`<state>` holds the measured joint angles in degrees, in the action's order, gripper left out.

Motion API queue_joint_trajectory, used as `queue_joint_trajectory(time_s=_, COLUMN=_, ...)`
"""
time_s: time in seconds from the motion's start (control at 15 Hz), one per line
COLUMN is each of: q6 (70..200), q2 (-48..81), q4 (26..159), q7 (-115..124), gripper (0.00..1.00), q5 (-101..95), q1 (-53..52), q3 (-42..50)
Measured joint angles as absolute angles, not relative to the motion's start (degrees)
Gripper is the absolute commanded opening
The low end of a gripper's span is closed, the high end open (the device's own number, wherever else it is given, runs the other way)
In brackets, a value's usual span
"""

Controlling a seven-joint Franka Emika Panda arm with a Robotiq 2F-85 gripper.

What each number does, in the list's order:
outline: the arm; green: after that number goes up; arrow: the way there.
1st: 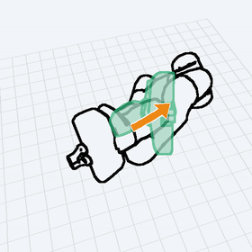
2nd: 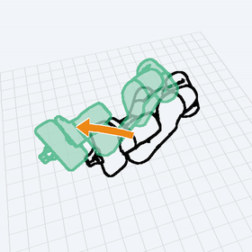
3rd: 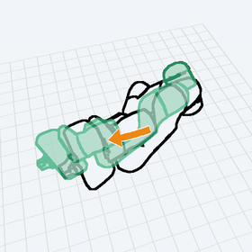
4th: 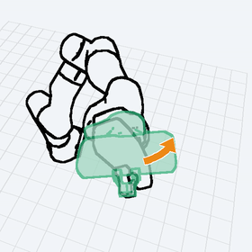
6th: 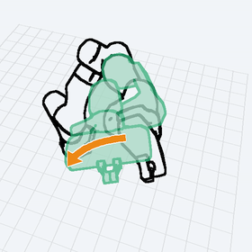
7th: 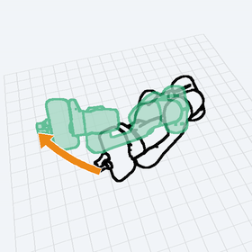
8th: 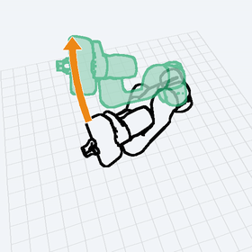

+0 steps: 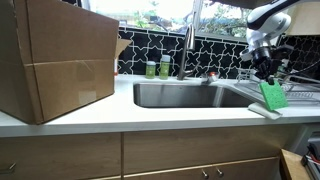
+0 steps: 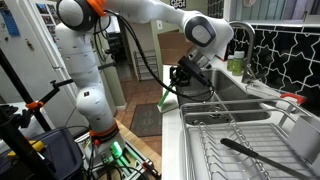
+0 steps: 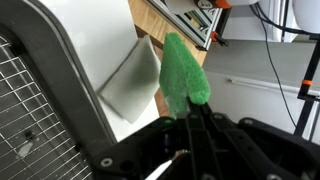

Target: Put the green sponge on the white sponge then place the two sponges in the clear container

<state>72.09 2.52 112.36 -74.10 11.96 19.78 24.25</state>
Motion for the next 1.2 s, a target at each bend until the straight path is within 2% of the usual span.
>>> queue_joint_trajectory(time_s=1.2, q6=74.7, q2=8.0, q4=110.8, q7=-75.7, gripper=0.04, q5=10.9, q1=21.8, q3=21.5)
